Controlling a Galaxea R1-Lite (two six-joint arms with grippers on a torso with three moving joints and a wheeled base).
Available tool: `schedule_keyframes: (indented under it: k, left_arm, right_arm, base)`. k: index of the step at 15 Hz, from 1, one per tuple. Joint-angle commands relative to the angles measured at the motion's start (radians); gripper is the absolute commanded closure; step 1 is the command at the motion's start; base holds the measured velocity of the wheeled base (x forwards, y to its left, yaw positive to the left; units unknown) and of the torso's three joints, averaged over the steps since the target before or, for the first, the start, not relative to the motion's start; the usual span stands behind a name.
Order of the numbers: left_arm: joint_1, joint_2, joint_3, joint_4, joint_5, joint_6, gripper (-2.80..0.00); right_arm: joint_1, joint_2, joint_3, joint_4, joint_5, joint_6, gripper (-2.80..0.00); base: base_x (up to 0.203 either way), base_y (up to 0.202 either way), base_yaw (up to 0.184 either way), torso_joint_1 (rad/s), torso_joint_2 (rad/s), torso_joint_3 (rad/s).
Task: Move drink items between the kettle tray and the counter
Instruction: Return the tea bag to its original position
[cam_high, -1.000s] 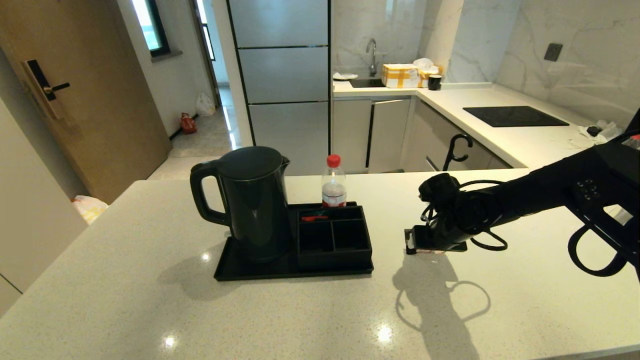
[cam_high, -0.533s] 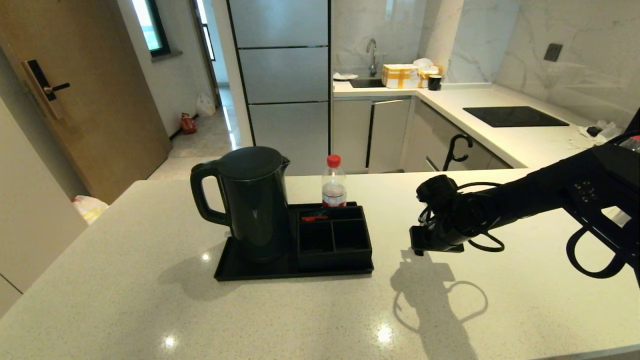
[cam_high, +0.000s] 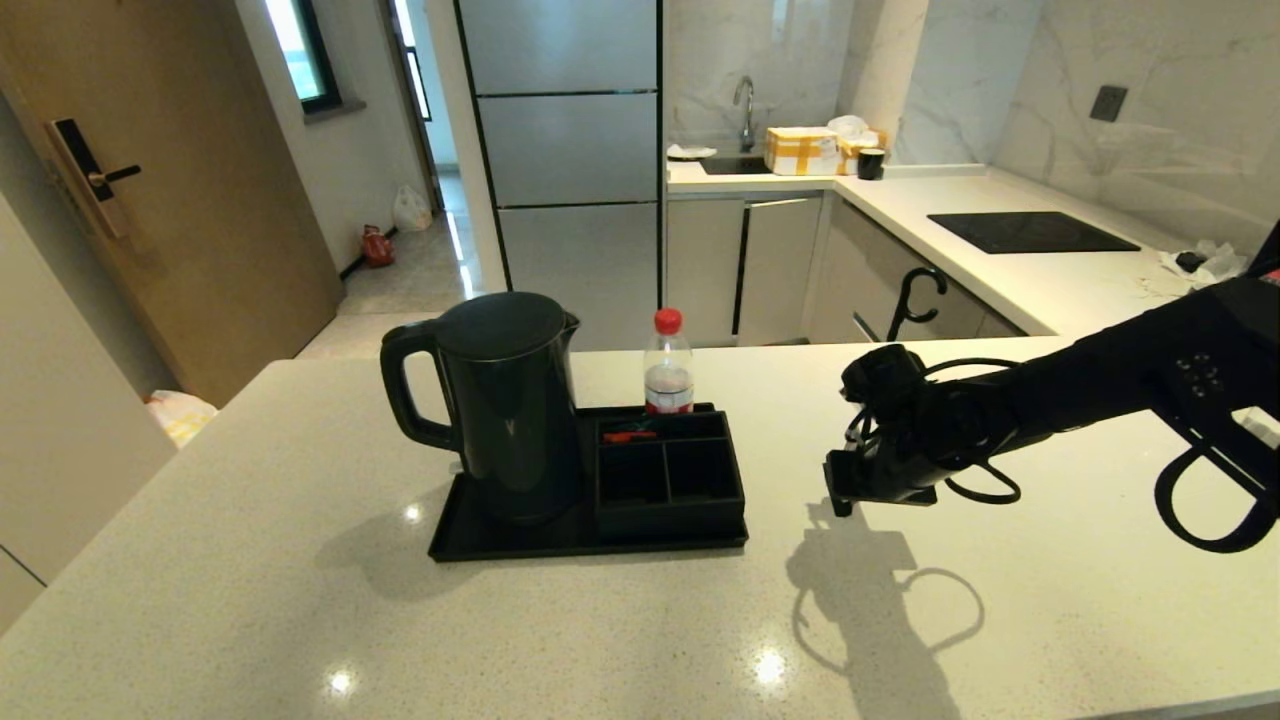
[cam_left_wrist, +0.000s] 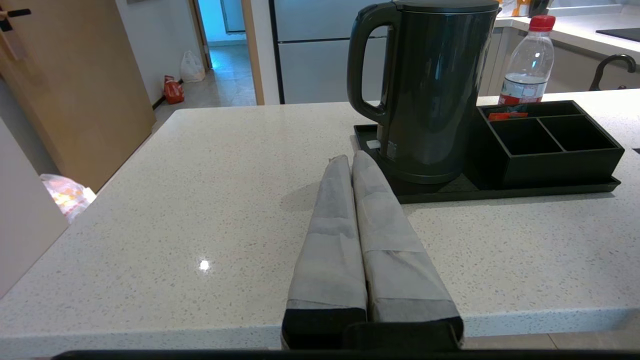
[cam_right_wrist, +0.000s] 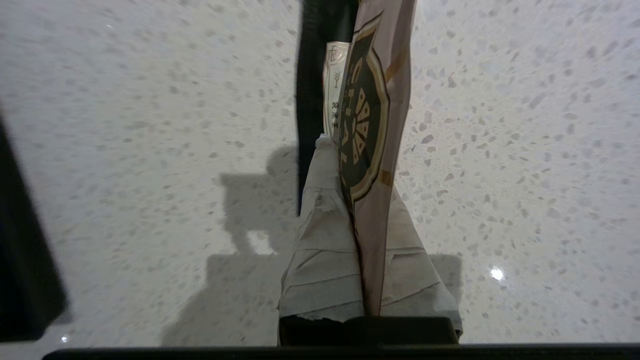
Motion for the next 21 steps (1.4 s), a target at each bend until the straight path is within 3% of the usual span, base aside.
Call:
schedule_keyframes:
  k: [1, 4, 9, 13, 16, 19, 21]
  left_arm:
    - [0.000, -0.001, 0.040, -0.001, 0.000, 0.000, 0.00]
    - [0.000, -0.001, 0.040, -0.001, 0.000, 0.000, 0.00]
    - [0.000, -0.001, 0.040, -0.001, 0.000, 0.000, 0.00]
    - [0.000, -0.001, 0.040, -0.001, 0.000, 0.000, 0.00]
    - [0.000, -0.001, 0.040, -0.001, 0.000, 0.000, 0.00]
    - [0.000, -0.001, 0.040, -0.001, 0.000, 0.000, 0.00]
    - [0.000, -0.001, 0.040, -0.001, 0.000, 0.000, 0.00]
  right_arm:
    - [0.012, -0.134, 0.039, -0.013, -0.001, -0.001, 0.00]
    - [0.051, -0.291, 0.102, -0.019, 0.001, -0.031, 0.00]
    - [0.215, -0.447, 0.174, 0.003, -0.021, -0.155, 0.00]
    - [0.260, -0.456, 0.174, 0.011, -0.046, -0.194, 0.00]
    - [0.402, -0.423, 0.175, 0.020, -0.082, -0.232, 0.00]
    - [0.448, -0.362, 0.171, 0.009, -0.088, -0.258, 0.00]
    - [0.475, -0.319, 0.160, -0.007, -0.095, -0.321, 0.00]
  base:
    - [0.000, 0.000, 0.000, 0.000, 0.00, 0.000]
    - [0.000, 0.000, 0.000, 0.000, 0.00, 0.000]
    - [0.000, 0.000, 0.000, 0.000, 0.00, 0.000]
    - [0.000, 0.000, 0.000, 0.000, 0.00, 0.000]
    - [0.000, 0.000, 0.000, 0.000, 0.00, 0.000]
    - [0.000, 0.000, 0.000, 0.000, 0.00, 0.000]
    - [0.000, 0.000, 0.000, 0.000, 0.00, 0.000]
